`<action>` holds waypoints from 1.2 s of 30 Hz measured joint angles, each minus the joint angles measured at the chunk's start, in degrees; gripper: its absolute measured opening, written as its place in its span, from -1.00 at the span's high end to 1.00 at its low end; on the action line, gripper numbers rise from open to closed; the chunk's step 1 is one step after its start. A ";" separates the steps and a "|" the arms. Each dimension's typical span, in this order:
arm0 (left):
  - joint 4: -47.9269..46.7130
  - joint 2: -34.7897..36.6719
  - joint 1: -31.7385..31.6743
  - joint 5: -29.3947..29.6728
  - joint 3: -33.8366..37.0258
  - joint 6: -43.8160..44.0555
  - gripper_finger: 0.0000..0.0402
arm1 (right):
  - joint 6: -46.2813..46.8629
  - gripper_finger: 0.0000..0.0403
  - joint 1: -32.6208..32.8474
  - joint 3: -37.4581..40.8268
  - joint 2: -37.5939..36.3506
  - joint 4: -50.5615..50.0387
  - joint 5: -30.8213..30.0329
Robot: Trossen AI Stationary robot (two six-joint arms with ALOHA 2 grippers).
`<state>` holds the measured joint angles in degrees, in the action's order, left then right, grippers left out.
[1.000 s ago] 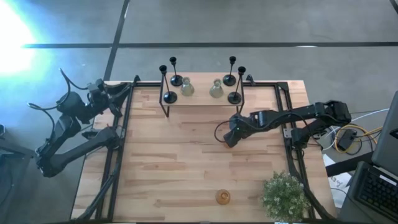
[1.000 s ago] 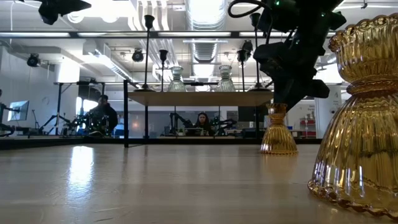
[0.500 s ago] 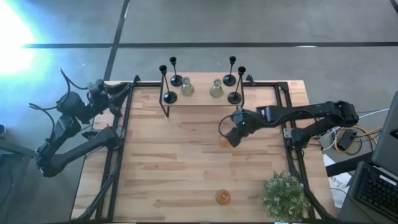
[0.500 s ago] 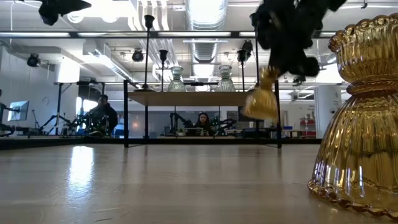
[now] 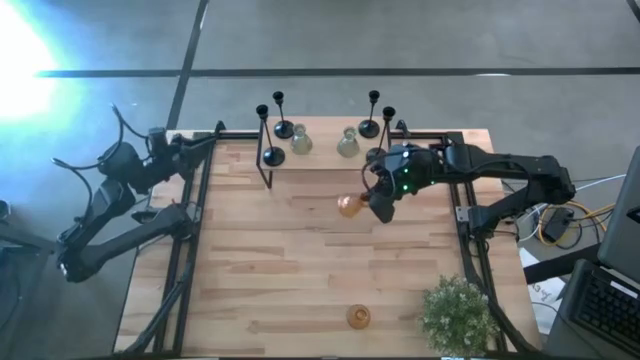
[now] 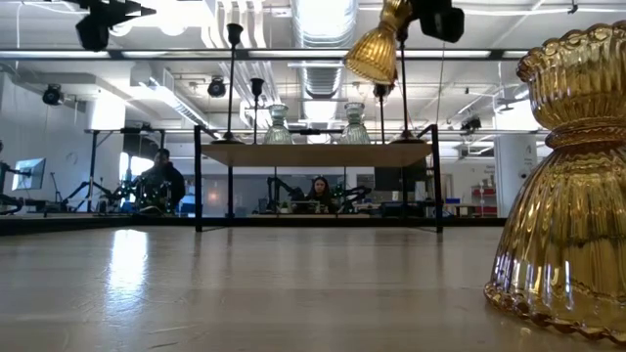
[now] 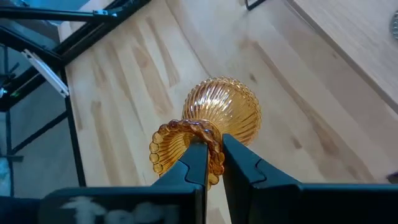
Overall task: Pick & Place candle stick holders
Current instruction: Put the orange glass candle holder on the shelf
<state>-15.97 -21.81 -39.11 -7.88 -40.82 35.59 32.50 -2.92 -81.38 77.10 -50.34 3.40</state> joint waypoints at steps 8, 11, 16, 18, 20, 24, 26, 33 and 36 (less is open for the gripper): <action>-0.14 -1.61 0.00 -0.63 -0.34 0.88 0.19 | -0.31 0.92 0.13 -2.48 0.16 -5.85 -0.57; -0.03 -1.61 -0.01 -9.97 -2.04 -4.77 0.19 | -0.49 0.92 0.31 -2.16 0.18 -6.14 -0.57; -4.06 -2.41 2.81 -16.95 -7.01 -10.15 0.19 | -0.76 0.92 0.28 -2.14 0.33 -6.69 -0.55; -9.56 -3.43 5.31 -14.55 -9.47 -11.98 0.19 | -0.74 0.92 0.28 -2.19 0.31 -6.49 -0.55; -14.84 -4.97 8.42 -10.63 -11.79 -13.57 0.19 | -0.72 0.92 0.28 -2.19 0.31 -6.58 -0.52; -16.99 -9.45 17.35 -3.89 -14.66 -14.26 0.19 | -0.36 0.92 -0.32 -2.19 0.51 -6.48 -0.50; -16.09 -12.53 23.38 -0.42 -15.86 -14.47 0.19 | -0.10 0.92 -1.07 -2.19 0.67 -6.52 -0.50; -14.30 -26.59 54.66 32.48 -21.88 -19.91 0.19 | 0.12 0.92 -3.34 -2.19 0.92 -6.46 0.57; -15.32 -31.41 66.17 57.02 -23.54 -23.46 0.19 | 0.05 0.92 -3.70 -2.19 0.92 -6.27 1.21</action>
<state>-31.28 -53.22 27.06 49.13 -64.36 12.12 32.55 -6.62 -83.57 78.02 -56.61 4.61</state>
